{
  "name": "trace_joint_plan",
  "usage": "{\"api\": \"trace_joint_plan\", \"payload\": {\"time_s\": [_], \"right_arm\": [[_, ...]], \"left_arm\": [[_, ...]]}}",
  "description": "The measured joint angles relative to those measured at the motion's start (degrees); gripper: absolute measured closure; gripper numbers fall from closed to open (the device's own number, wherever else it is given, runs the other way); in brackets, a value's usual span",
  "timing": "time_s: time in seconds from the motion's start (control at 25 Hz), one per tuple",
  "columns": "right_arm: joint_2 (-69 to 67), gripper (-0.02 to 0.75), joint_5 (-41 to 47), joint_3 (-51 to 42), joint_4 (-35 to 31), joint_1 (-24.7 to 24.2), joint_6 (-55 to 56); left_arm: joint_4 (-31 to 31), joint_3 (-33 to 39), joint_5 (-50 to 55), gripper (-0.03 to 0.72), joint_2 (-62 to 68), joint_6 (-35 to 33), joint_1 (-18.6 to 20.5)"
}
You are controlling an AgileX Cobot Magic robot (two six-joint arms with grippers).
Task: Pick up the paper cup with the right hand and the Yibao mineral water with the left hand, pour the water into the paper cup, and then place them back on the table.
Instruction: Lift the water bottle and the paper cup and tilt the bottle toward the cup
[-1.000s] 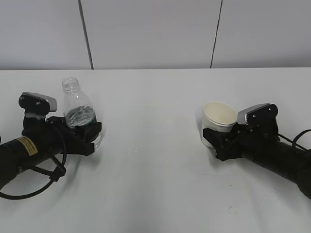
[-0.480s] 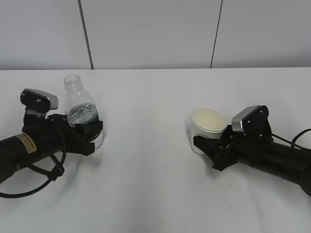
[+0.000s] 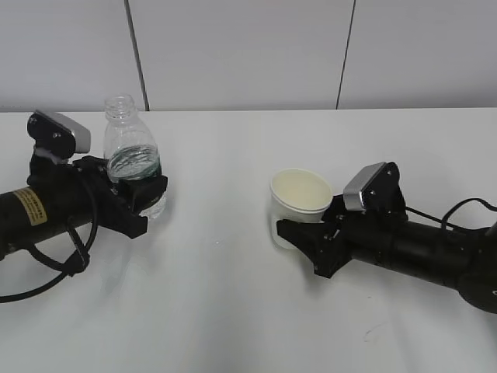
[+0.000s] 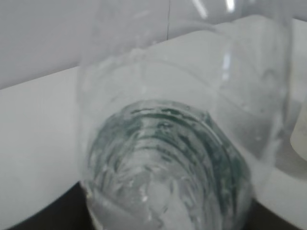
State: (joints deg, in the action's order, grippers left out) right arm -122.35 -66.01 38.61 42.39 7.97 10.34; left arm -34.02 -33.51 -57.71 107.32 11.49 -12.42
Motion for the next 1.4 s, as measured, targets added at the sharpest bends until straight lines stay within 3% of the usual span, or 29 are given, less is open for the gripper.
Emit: {"api": "trace_joint_plan", "payload": {"time_s": [0.72,1.4], "right_arm": [[0.0,0.241,9.2,12.48,9.3,8.92,15.25],[0.0,0.241,15.55,20.92,14.85,9.29,20.73]], "left_arm": [[-12.51,-9.77,28.41,0.343,-7.87,0.0,-0.47],[-19.98,-21.85,56.42,0.349,-9.25,0.0,-7.91]]}}
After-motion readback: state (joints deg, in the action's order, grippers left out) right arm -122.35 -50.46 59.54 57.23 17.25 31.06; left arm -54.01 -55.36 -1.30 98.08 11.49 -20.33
